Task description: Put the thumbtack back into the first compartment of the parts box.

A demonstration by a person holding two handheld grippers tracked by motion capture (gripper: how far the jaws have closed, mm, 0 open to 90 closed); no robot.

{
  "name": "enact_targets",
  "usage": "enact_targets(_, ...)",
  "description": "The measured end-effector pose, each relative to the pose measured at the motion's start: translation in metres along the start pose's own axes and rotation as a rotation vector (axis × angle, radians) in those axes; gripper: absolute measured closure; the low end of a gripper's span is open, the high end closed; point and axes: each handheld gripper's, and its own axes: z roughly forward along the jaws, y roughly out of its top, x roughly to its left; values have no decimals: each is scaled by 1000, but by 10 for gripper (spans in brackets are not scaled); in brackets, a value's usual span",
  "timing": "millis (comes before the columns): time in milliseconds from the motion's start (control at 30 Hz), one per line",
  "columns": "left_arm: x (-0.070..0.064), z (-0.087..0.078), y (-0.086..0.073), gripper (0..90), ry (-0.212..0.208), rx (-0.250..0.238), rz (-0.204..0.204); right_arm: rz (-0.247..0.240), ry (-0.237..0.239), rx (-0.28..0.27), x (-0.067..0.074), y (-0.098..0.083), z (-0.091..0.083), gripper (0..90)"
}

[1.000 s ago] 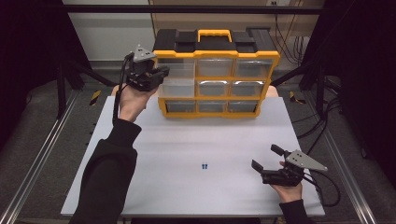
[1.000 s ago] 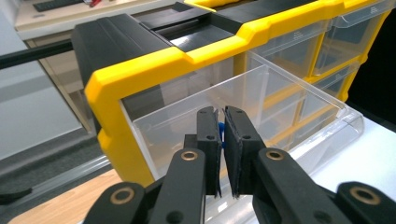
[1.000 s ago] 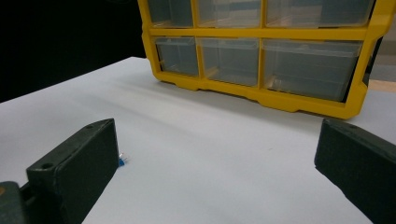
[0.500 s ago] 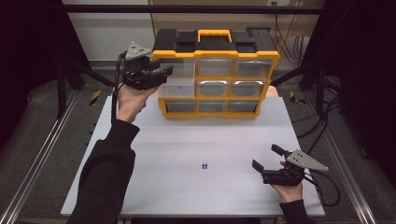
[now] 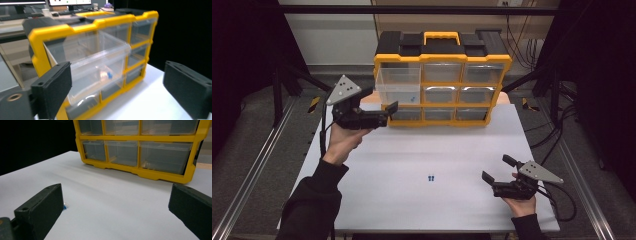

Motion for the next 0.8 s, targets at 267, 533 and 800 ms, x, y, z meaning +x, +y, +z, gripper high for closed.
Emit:
enact_targets(267,-17,-8,-44,36,-12,6,8,-1,0,-4,0,0,0,5)
enact_targets(533,-33,0,-74,29,-33,28,2,-1,-1,-1,0,0,0,5)
enact_targets(800,-48,15,-110,30,-56,101,-16,1,1,1,1,0,0,5)
